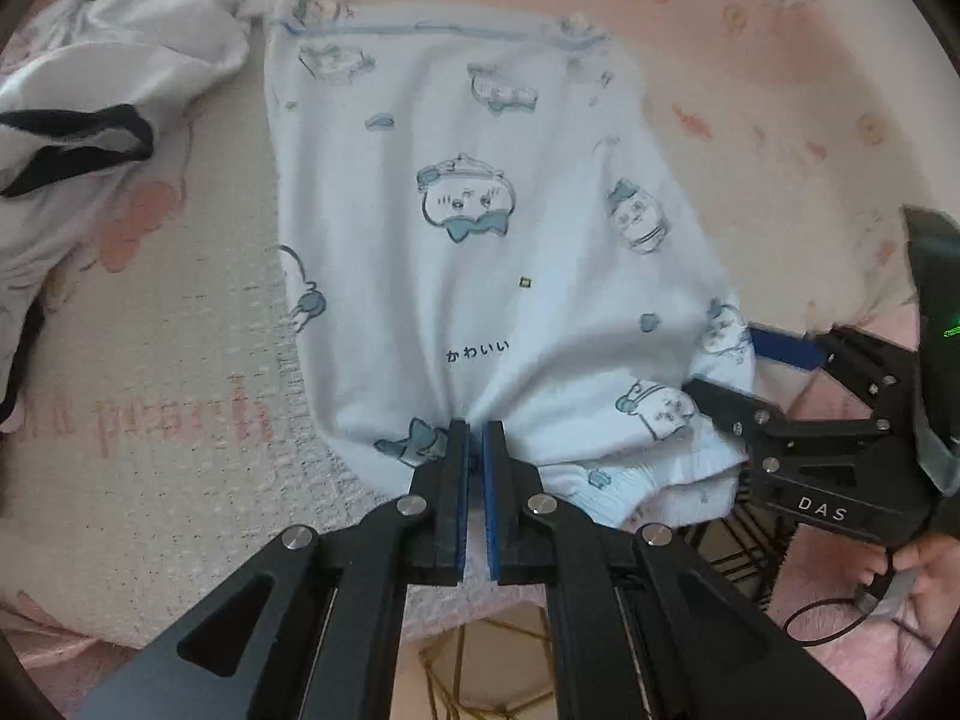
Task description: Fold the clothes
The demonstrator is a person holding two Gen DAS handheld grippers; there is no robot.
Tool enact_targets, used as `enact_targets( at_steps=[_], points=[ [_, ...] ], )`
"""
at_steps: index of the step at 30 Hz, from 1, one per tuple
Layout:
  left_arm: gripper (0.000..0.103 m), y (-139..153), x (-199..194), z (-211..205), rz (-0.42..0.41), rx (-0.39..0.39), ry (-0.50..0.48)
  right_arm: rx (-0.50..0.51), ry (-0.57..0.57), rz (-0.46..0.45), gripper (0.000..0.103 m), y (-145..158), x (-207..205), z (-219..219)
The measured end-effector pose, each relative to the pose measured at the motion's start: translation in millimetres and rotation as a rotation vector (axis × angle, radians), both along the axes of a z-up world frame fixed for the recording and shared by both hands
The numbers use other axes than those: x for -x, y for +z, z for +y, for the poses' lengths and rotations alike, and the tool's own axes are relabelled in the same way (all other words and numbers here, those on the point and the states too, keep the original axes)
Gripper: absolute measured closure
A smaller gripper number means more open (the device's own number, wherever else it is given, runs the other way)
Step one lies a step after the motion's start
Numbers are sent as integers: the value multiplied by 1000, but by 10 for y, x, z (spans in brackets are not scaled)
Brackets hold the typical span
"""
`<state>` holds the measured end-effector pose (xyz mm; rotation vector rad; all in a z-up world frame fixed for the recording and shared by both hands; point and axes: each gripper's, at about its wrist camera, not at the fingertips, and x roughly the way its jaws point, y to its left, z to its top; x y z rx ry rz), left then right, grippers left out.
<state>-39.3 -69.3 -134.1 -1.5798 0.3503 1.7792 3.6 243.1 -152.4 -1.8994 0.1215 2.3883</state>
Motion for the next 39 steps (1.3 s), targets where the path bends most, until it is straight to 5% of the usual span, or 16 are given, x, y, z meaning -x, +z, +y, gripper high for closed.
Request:
enact_targets(
  at_steps=[4, 11, 14, 19, 25, 28, 33, 39],
  points=[
    [97, 36, 17, -194, 30, 93, 35, 83, -21, -27, 38, 28, -143, 122],
    [96, 240, -20, 20, -7, -178, 24, 171, -93, 137, 37, 174, -84, 254],
    [94, 26, -143, 229, -51, -45, -36, 115, -42, 59, 37, 45, -119, 159],
    [91, 84, -221, 149, -67, 10, -62, 97, 37, -25, 37, 50, -252, 20],
    [82, 244, -108, 157, -74, -163, 18, 221, -42, 70, 36, 200, -267, 195],
    [71, 83, -69, 283, -84, -107, 28, 179, -85, 77, 36, 74, -142, 241],
    [65, 70, -186, 374, -109, 0, -56, 95, 17, -5, 36, 19, -234, 147],
    [61, 117, 81, 328, -153, -142, 128, 278, -62, 29, 36, 59, -236, 383]
  ],
)
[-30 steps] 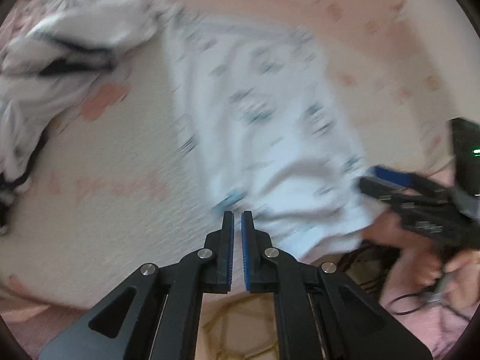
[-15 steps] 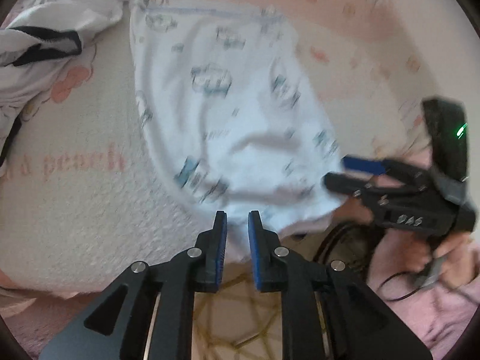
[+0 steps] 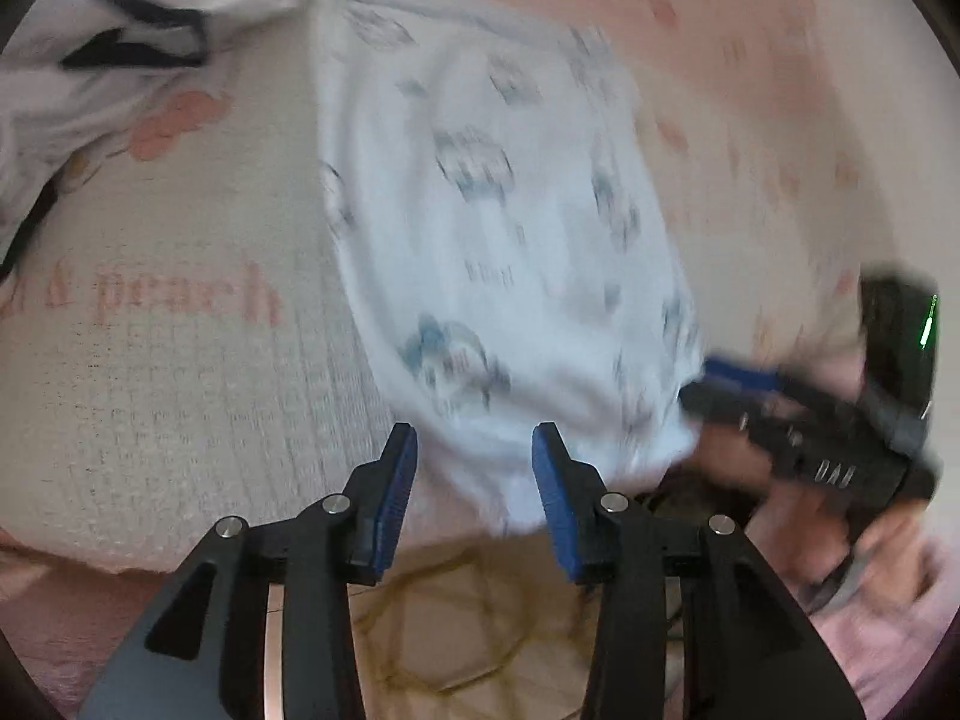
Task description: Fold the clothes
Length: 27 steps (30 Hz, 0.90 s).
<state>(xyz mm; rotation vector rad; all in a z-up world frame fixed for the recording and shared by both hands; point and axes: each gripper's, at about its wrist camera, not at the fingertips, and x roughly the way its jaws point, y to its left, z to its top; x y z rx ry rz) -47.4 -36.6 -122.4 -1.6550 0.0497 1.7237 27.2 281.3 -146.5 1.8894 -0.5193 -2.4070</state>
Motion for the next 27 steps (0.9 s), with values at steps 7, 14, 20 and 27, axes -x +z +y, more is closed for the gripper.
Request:
enact_targets(
  at_steps=[7, 14, 20, 27],
  points=[
    [58, -140, -173, 54, -123, -22, 74, 16, 15, 5, 34, -42, -39, -5],
    [60, -390, -303, -10, -248, -122, 184, 68, 53, -9, 60, -196, 191, -132],
    [67, -407, -320, -228, -269, -143, 203, 245, -47, -44, 61, -211, 82, 26],
    [64, -422, -449, 161, -187, -61, 175, 193, -70, -31, 48, -360, 286, -305]
  ],
)
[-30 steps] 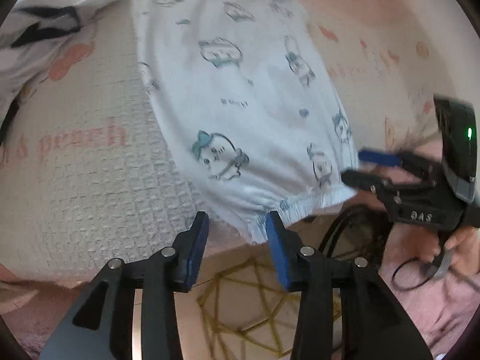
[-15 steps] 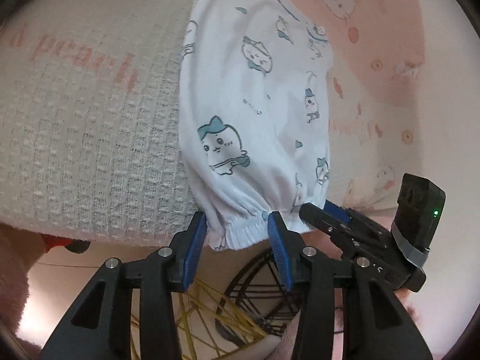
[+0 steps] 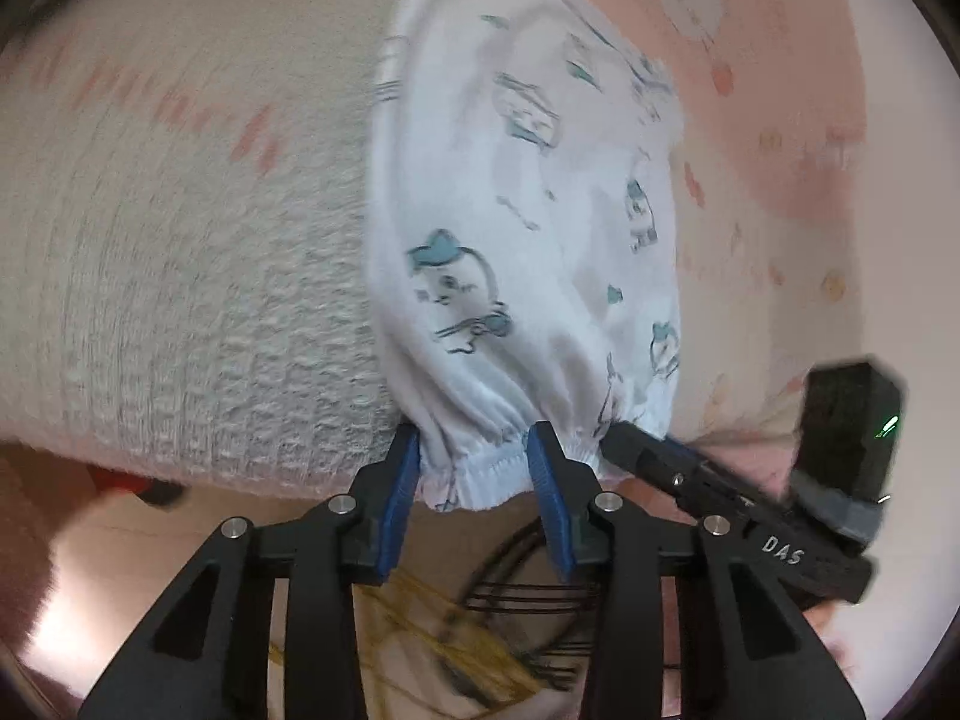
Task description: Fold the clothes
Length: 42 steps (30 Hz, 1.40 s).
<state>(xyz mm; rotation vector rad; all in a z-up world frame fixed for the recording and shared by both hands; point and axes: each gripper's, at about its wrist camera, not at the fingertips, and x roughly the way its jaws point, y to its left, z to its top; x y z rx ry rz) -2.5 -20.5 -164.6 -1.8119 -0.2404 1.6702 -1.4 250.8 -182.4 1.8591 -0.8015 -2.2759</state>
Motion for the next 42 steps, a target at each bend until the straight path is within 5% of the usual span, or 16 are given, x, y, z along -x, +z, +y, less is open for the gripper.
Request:
enact_targets(
  at_steps=[2, 4, 8, 12, 16, 22, 31, 37, 42],
  points=[
    [67, 29, -10, -39, 2, -11, 18, -63, 37, -2, 62, 49, -59, -80],
    [82, 58, -19, -83, 3, -23, 37, -75, 47, 4, 78, 110, -130, -113],
    [83, 115, -14, -111, -3, -70, 70, -19, 31, 29, 81, 162, -102, -116],
    [83, 23, 4, -25, -1, -33, 62, -36, 1, 7, 69, 38, -145, -37],
    [85, 178, -87, 32, 44, -29, 31, -66, 44, 10, 83, 166, -254, -20],
    [85, 358, -320, 103, 63, -61, 45, -36, 53, 13, 87, 360, -593, 88],
    [85, 348, -179, -382, 42, -84, 49, 59, -8, 50, 84, 367, -693, 204],
    [85, 347, -143, -611, 29, -90, 50, 45, -167, 109, 55, 378, -595, 415],
    [85, 299, -126, -656, 12, -98, 61, 96, -120, 32, 55, 149, -417, 334]
  ],
)
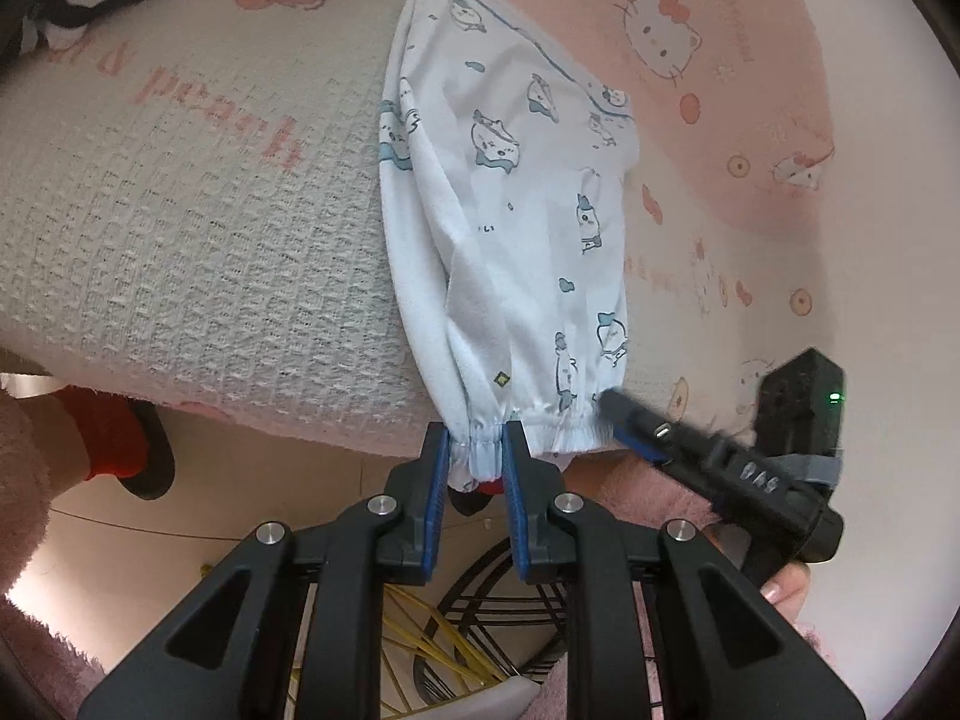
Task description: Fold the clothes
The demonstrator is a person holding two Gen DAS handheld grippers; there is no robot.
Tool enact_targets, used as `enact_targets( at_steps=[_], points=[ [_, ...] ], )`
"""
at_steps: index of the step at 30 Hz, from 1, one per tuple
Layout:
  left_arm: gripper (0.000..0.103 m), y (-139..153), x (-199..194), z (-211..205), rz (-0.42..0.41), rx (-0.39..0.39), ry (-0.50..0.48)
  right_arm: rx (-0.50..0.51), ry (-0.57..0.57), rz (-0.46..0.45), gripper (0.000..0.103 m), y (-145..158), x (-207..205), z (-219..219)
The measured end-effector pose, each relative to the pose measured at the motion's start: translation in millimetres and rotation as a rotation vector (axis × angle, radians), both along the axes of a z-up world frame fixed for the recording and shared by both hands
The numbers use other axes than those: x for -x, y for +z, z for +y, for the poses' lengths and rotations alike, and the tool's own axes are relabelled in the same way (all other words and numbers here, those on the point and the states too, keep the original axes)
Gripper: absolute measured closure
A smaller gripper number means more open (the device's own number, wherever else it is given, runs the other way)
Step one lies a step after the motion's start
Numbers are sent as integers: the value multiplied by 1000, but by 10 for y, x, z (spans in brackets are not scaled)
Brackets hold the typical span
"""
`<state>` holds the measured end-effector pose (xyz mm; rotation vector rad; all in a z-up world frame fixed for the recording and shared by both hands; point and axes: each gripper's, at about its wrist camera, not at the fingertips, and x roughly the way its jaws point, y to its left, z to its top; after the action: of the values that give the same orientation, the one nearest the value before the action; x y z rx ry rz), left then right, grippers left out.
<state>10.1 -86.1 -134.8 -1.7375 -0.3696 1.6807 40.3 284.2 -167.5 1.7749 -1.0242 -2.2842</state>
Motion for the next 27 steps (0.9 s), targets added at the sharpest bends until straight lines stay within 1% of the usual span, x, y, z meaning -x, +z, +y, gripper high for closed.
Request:
enact_targets(
  at_steps=[1, 3, 4, 5, 7, 10, 14, 16, 18, 20, 22, 24, 25, 27],
  points=[
    [85, -14, -8, 24, -2, -1, 1, 21, 21, -18, 61, -69, 72, -105],
    [85, -18, -4, 19, -3, -3, -1, 37, 97, -42, 72, -115, 48, -180],
    [85, -15, -5, 20, -4, -7, 0, 1, 128, -43, 79, -111, 55, -261],
    [85, -4, -8, 27, -7, -13, 3, -28, 138, -37, 82, -90, 67, -297],
    [85, 84, 6, 20, 6, -34, 8, -19, 131, -10, 89, 14, 81, -277],
    [85, 249, 131, 26, 12, -89, 13, 24, 120, 38, 90, 214, 139, -217],
    [85, 465, 483, 177, 53, -104, 5, 104, 104, 82, 90, 427, 412, -104],
    [85, 521, 681, 280, 60, -107, 6, 127, 92, 107, 90, 525, 641, 12],
    [85, 560, 924, 398, 63, -110, 6, 123, 89, 125, 90, 605, 844, 91],
    [85, 557, 1216, 523, 63, -113, 11, 91, 80, 151, 90, 677, 1153, 155],
    [85, 538, 1504, 638, 60, -118, 20, 81, 69, 175, 90, 710, 1417, 238],
    [85, 510, 1803, 716, 69, -114, 42, 42, 54, 197, 90, 703, 1672, 357],
    [85, 500, 1898, 726, 76, -109, 52, 1, 49, 210, 90, 670, 1812, 417],
    [83, 419, 2101, 770, 88, -88, 69, -45, 25, 217, 89, 589, 1943, 527]
  ],
)
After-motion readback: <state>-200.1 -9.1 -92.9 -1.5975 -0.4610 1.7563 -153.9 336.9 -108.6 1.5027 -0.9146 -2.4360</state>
